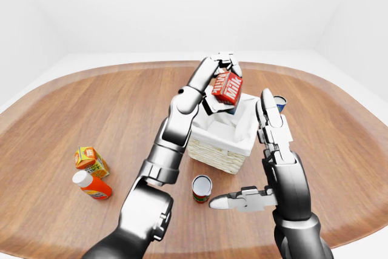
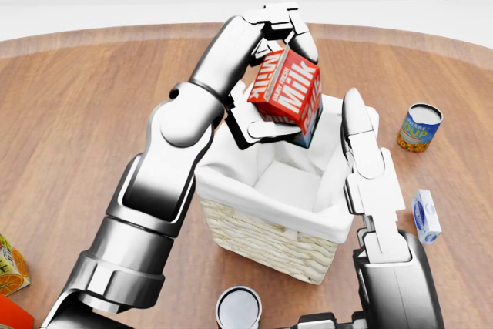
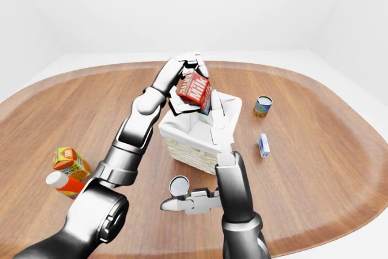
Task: Pick the milk and place it in the basket.
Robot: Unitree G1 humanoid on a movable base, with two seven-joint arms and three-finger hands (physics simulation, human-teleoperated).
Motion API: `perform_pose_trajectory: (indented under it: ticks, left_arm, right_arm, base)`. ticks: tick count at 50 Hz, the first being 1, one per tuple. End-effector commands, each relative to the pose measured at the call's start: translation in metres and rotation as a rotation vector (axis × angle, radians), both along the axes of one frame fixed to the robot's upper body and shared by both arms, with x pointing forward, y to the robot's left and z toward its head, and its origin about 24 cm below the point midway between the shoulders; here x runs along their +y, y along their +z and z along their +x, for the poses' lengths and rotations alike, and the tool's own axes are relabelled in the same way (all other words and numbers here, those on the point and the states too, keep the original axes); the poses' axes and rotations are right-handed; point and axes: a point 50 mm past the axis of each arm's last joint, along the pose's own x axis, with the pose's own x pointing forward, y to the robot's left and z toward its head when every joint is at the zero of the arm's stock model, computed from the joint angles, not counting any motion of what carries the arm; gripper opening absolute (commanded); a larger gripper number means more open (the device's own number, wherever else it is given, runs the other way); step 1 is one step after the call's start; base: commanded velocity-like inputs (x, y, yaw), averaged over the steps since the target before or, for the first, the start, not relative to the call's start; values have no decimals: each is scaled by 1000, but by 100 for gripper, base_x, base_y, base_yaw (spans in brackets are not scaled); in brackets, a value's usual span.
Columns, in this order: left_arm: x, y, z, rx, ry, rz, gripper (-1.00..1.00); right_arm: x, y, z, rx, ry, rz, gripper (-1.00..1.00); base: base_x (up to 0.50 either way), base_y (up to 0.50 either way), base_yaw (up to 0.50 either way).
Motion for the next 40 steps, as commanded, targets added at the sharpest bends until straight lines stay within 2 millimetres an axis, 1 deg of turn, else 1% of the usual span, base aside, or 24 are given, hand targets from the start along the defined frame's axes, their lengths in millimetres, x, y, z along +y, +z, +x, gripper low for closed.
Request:
perform_pose_trajectory:
  ticks: [1, 4, 8, 23, 35, 40]
  left_arm:
    - [-1, -22, 16, 148, 47, -47, -100]
    - [2, -30, 21, 188, 65, -42, -100]
    - [3, -34, 23, 198, 69, -42, -100]
    - [-1, -44, 26, 211, 63, -44, -100]
    - [-6, -47, 22, 214, 41, -58, -100]
    - [-6, -53, 23, 216, 47, -42, -100]
  right_arm:
    - [0, 0, 0, -1, 1, 0, 100]
    - [0, -1, 0, 3, 1, 0, 100]
    - [1, -2, 0, 8, 2, -1, 100]
    - [0, -1, 0, 6, 0, 1, 100]
    - [0, -2, 0, 9, 0, 0, 100]
    - [0, -1, 0, 4, 2, 0, 100]
  base:
    - [0, 0, 0]
    - [0, 0, 0]
    - [0, 0, 0]
    - [0, 0, 0]
    - [0, 0, 0]
    - [0, 0, 0]
